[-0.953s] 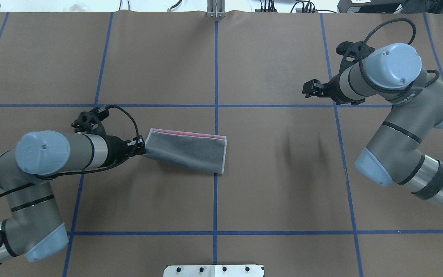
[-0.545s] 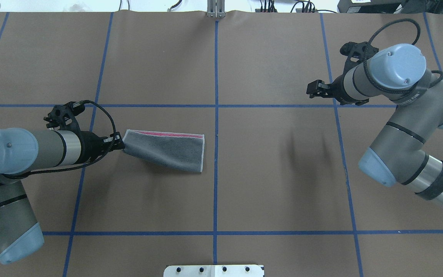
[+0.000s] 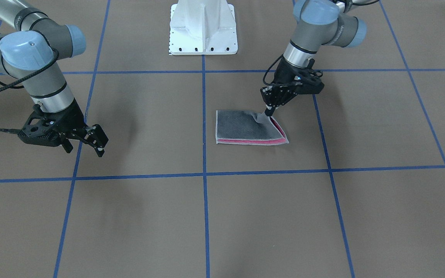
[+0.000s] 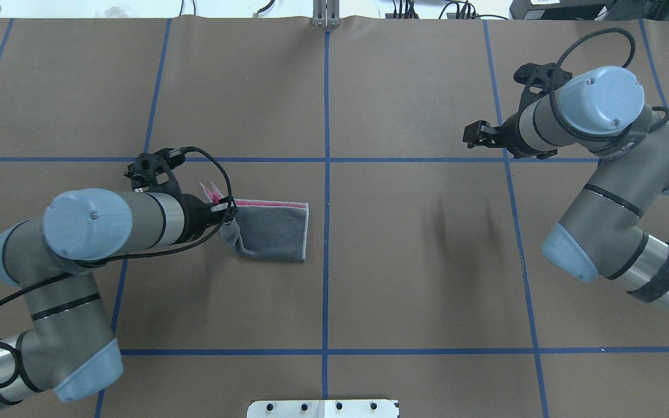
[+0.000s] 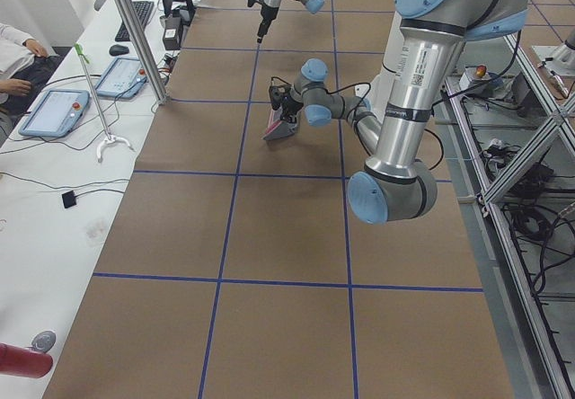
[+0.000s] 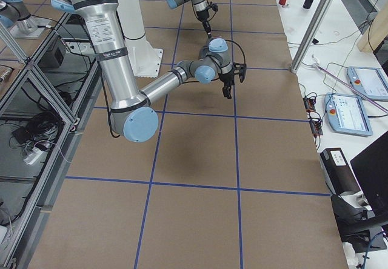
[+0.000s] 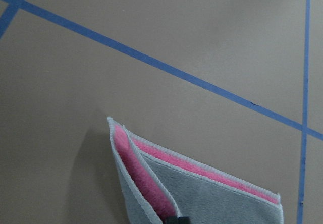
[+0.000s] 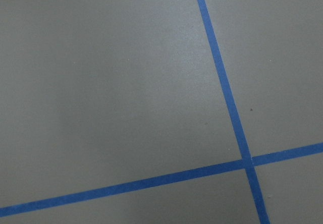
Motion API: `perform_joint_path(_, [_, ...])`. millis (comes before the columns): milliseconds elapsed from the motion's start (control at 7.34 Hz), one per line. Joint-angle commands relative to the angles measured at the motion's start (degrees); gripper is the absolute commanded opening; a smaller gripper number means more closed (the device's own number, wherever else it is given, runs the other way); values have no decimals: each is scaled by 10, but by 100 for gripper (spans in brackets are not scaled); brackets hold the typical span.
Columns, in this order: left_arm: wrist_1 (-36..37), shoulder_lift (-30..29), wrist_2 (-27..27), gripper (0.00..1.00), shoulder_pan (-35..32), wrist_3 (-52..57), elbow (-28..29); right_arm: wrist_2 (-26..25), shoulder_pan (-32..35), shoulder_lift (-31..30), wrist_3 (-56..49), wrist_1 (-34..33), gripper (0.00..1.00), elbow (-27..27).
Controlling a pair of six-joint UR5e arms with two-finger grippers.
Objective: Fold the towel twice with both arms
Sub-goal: 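Drag the towel end with the left gripper and fold it over the other half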
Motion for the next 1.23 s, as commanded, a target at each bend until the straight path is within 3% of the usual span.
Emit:
perform_joint_path(0, [29, -55, 16, 0, 24, -1, 20, -1, 0, -1, 0, 0, 100, 0])
perform_joint_path(545, [31, -114, 23, 0, 39, 1, 54, -1, 1, -2, 1, 1, 100, 0])
perform_joint_path(1089, [31, -185, 31, 0, 39, 1, 136, -2, 0, -2, 2, 1, 100, 1])
